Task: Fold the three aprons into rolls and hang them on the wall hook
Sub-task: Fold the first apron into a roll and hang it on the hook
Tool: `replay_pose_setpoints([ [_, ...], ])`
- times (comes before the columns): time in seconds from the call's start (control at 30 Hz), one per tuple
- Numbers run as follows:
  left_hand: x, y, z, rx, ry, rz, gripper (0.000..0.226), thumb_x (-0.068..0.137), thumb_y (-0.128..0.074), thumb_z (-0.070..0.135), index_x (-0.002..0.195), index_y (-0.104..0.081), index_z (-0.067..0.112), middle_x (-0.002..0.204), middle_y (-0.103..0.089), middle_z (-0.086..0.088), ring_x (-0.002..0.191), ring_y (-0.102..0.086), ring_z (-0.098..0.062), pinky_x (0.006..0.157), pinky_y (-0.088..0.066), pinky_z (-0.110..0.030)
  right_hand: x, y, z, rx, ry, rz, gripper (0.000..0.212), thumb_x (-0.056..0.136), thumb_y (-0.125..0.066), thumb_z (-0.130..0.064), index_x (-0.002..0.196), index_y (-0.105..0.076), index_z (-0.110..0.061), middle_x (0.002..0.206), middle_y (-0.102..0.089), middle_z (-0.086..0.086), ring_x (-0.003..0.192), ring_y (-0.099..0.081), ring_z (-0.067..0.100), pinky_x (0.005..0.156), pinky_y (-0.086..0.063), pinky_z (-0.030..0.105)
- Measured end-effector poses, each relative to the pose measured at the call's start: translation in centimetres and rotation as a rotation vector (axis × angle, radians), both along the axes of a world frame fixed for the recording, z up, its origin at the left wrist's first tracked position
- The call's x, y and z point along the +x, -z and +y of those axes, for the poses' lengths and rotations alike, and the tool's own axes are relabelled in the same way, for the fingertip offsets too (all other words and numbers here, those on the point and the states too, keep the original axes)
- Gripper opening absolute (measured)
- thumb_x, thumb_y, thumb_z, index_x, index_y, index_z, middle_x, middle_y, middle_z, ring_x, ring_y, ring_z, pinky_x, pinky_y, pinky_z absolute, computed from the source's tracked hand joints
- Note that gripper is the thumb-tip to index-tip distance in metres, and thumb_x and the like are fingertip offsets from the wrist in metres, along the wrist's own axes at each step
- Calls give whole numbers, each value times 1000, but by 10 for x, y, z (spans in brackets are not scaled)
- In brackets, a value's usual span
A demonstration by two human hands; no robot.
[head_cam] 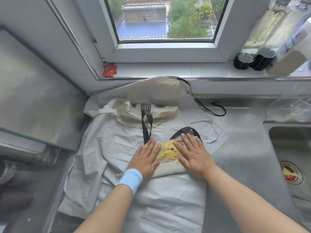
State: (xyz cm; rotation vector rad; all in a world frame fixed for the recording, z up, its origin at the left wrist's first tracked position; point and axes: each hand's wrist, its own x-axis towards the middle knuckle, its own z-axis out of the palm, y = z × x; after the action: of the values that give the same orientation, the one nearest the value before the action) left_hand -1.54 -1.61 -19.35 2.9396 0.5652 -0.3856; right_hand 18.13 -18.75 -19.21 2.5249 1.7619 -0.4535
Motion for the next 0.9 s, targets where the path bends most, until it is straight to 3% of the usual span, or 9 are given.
replay_pose_setpoints([
  [0.13, -16, 2, 10, 100, 39, 5, 63, 92, -31, 47, 148, -34, 19, 155, -30, -8, 137, -41, -24, 115, -15, -44, 4, 2, -6, -27, 11, -53, 62, 96, -21, -55, 155, -11, -38, 164, 0, 2, 150, 8, 21, 117, -1, 52],
  [0.27, -5, -14, -2, 146, 75, -143, 58, 80, -43, 33, 137, -44, 20, 152, -34, -6, 137, -34, -27, 105, -24, -41, -1, -10, 2, 43, -42, -138, 59, 93, -41, -45, 148, -37, -23, 156, -31, 16, 142, -27, 37, 111, -23, 58],
  [0.37, 9, -30, -10, 105, 131, -194, 52, 72, -37, 18, 120, -51, 31, 122, -51, -2, 109, -49, -25, 84, -37, -35, -6, -20, 5, 185, -208, -123, 48, 81, -62, -23, 128, -53, -25, 120, -52, 8, 102, -54, 32, 86, -45, 43],
  [0.43, 14, -34, -10, 72, 145, -118, 41, 80, -44, 19, 118, -53, 31, 116, -53, -2, 105, -52, -27, 80, -41, -36, -7, -29, 0, 108, -273, -75, 41, 84, -57, -46, 121, -53, -29, 109, -51, 1, 96, -52, 24, 78, -44, 38],
  [0.5, 14, -37, -9, -19, 76, 23, 41, 84, -52, 35, 125, -47, 32, 126, -46, 0, 116, -45, -26, 88, -40, -38, -8, -37, -5, 6, -275, -45, 57, 76, -48, -65, 120, -53, -29, 113, -49, -2, 100, -49, 19, 80, -45, 36],
  [0.6, 13, -43, -9, -99, 37, 88, 68, 74, -53, 68, 132, -41, 35, 133, -39, 2, 124, -36, -23, 94, -39, -40, -8, -43, -1, -39, -285, -66, 53, 73, -43, -51, 118, -56, -27, 113, -51, -1, 99, -52, 20, 73, -50, 36],
  [0.67, 13, -49, -8, -145, 28, 109, 78, 69, -53, 77, 135, -42, 37, 135, -38, 2, 128, -33, -22, 97, -40, -41, -8, -50, 9, -51, -244, -65, 40, 81, -38, -40, 106, -63, -22, 107, -57, 0, 94, -60, 24, 67, -50, 37],
  [0.77, 13, -51, 2, -240, -53, 99, 53, 82, -52, 63, 128, -54, 37, 131, -46, 1, 127, -40, -22, 97, -42, -35, -1, -61, 23, -45, -124, -77, 27, 94, -39, -31, 97, -62, -16, 101, -66, 2, 93, -63, 28, 69, -46, 36],
  [0.9, 16, -56, 21, -301, -269, 44, 30, 95, -47, 47, 103, -63, 24, 104, -67, -6, 102, -59, -29, 78, -43, -32, 15, -61, 32, -78, 11, -76, 35, 102, -37, -42, 120, -56, -18, 121, -54, 3, 96, -63, 30, 68, -43, 36],
])
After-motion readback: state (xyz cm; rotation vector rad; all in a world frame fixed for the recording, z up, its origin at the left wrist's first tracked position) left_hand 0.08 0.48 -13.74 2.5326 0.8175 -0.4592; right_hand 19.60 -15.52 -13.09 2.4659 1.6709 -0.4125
